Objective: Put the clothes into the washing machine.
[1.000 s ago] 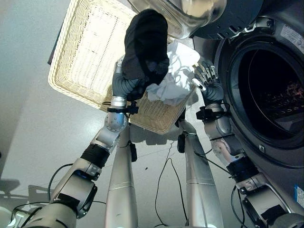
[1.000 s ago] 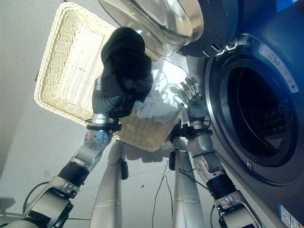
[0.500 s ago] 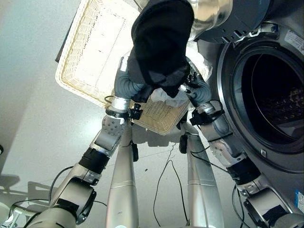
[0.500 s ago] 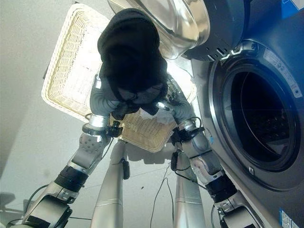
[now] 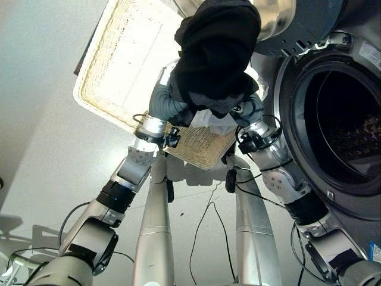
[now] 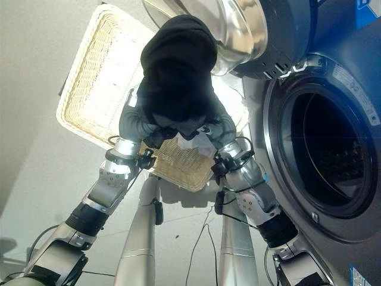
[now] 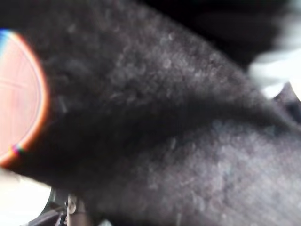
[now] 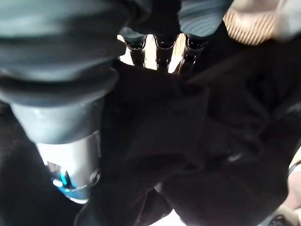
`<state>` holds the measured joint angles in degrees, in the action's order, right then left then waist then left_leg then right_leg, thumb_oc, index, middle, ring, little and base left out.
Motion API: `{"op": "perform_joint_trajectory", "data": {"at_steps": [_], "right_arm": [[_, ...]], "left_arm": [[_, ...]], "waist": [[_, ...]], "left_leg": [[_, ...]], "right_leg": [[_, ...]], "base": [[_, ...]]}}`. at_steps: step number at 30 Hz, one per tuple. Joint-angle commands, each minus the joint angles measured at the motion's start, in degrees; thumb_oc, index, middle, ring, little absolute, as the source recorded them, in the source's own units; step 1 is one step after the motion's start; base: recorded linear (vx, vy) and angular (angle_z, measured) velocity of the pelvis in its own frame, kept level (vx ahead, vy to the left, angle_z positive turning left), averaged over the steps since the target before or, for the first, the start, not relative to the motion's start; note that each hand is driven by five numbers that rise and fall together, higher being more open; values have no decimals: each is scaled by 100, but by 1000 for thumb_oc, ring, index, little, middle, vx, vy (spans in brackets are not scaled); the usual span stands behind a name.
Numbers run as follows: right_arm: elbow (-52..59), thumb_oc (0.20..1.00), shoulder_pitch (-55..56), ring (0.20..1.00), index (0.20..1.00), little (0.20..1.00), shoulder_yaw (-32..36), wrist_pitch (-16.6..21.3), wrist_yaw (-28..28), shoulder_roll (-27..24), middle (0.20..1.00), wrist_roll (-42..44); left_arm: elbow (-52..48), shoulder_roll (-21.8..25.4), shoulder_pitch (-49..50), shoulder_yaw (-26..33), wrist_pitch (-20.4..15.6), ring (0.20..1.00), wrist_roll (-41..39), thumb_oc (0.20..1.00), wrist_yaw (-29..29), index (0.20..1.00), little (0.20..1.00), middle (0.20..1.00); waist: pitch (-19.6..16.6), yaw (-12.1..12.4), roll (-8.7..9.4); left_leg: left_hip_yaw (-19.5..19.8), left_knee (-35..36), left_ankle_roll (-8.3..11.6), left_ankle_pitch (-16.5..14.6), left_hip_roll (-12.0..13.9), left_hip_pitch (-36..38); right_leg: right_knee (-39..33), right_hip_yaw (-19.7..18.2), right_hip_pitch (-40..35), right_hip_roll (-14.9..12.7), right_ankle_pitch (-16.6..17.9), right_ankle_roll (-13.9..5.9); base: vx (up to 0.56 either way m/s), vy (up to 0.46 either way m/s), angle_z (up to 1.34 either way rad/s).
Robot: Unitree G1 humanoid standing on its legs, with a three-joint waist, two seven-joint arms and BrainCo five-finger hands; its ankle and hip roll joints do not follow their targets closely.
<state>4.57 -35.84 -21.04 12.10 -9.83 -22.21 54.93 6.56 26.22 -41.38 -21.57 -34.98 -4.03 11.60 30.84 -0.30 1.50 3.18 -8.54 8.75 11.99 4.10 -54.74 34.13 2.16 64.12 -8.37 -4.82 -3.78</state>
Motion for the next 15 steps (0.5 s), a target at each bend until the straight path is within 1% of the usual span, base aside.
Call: {"op": "perform_joint_trajectory", "data": {"at_steps": [1,3,4,7,8,9,15], "right_arm": [[887,1000,-77,1000,1000,1000,-110,214,-556,137,1000,547],[925,1000,-73,1000,1000,1000,-110,216,-605,177,1000,662],[956,1000,-90,1000,1000,1000,-137,233,-657,191,1000,860],[949,1000,-91,1000,1000,1000,-146,204,-726,219,1000,955],[962,799,-97,799,799,799,-178,200,-727,214,799,978],[947,200,-114,200,200,200,-189,213,-772,198,200,1055],[874,200,-72,200,200,200,-267,244,-963,226,200,1328]], "left_arm": [[-455,49,-380,-234,-43,200,755,200,0,200,200,200],[-450,109,-423,-302,20,200,913,200,20,200,200,200],[-461,167,-464,-393,99,200,984,200,-41,200,200,200],[-432,204,-514,-476,89,200,1082,200,-66,200,200,200],[-447,203,-541,-519,118,200,1166,200,-81,200,200,200],[-433,230,-573,-558,121,200,1236,200,-71,200,200,200],[-403,319,-708,-762,224,200,1566,200,62,200,200,200]], "waist": [[-104,-89,12],[-104,-88,15],[-104,-88,25],[-104,-93,33],[-104,-95,34],[-104,-98,36],[-104,-107,36]], "left_leg": [[-37,-611,-395,-427,-679,-101],[-37,-620,-397,-428,-682,-103],[-50,-605,-398,-423,-675,-98],[-66,-602,-399,-419,-669,-86],[-73,-608,-396,-416,-669,-94],[-78,-607,-393,-413,-665,-94],[-82,-590,-396,-401,-661,-96]], "right_leg": [[-1992,446,-585,400,1607,-406],[-1990,452,-584,400,1616,-410],[-2001,462,-590,403,1625,-418],[-2014,471,-605,402,1633,-417],[-2010,476,-599,402,1634,-422],[-2005,477,-591,403,1638,-424],[-2011,482,-577,398,1655,-436]], "base": [[0,0,0],[0,0,0],[0,0,0],[0,0,0],[0,0,0],[0,0,0],[0,0,0]]}}
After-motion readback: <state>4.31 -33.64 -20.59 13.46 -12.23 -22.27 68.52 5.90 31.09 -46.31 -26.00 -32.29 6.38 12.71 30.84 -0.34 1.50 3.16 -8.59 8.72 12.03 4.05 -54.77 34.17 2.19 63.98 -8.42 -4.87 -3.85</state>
